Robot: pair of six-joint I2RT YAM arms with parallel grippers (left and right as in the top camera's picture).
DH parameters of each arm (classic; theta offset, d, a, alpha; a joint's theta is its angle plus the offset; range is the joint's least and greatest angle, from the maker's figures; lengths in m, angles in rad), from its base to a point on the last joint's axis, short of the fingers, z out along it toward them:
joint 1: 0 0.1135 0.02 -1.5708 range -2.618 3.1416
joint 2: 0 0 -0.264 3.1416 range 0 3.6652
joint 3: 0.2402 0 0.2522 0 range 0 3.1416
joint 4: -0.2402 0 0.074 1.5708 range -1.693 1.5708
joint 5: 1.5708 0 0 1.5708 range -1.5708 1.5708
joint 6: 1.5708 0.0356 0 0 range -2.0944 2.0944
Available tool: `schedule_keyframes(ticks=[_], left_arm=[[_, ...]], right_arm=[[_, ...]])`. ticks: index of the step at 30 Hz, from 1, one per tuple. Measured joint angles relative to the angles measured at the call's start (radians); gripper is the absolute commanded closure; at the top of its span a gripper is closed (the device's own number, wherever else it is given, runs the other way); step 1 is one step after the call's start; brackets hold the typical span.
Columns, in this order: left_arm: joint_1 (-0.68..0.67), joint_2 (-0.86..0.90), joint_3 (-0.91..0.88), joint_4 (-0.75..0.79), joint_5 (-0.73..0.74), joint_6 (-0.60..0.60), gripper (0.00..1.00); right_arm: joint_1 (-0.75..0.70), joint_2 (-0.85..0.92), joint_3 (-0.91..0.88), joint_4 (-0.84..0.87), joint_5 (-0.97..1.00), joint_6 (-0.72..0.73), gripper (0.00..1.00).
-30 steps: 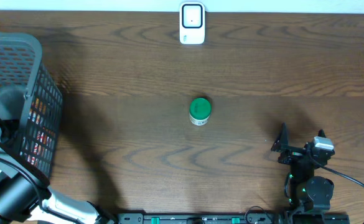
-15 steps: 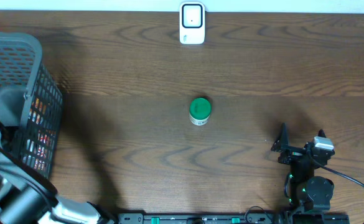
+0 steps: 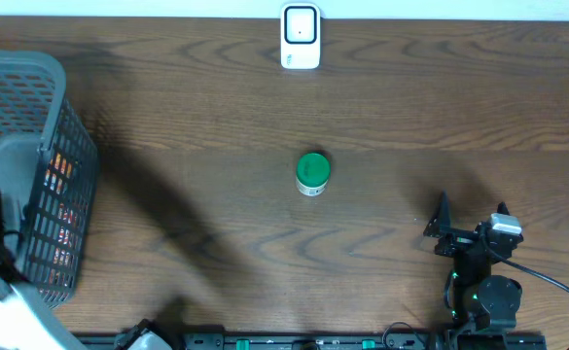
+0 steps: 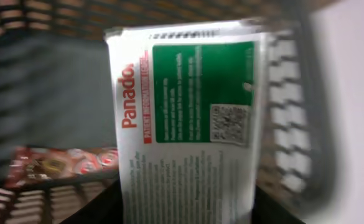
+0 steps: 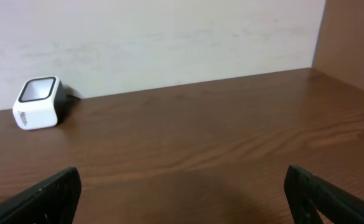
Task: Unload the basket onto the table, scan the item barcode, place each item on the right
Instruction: 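Reach the left gripper into the basket and grasp the white Panadol box, then place the Panadol box on the table left of the bottle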
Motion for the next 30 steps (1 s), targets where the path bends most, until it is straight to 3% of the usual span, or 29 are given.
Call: schedule_keyframes(ticks=[7, 13, 19, 24, 30], left_arm=[[-0.146, -0.153, 0.002, -0.174, 0.220, 0.006, 0.50], [-0.444, -0.126, -0.038, -0.198, 0.254, 0.037, 0.50], [-0.755, 0.002, -0.128, -0.071, 0.164, 0.021, 0.50], [-1.050, 0.262, -0.155, 0.019, -0.021, 0.008, 0.49], [-1.213, 0.577, -0.159, 0.109, -0.233, 0.002, 0.48]], right_arm=[[0.000, 0.000, 0.000, 0.000, 0.000, 0.000, 0.01], [0.000, 0.000, 0.000, 0.000, 0.000, 0.000, 0.01], [0.000, 0.000, 0.000, 0.000, 0.000, 0.000, 0.01], [0.000, 0.000, 0.000, 0.000, 0.000, 0.000, 0.01], [0.000, 0.000, 0.000, 0.000, 0.000, 0.000, 0.01]])
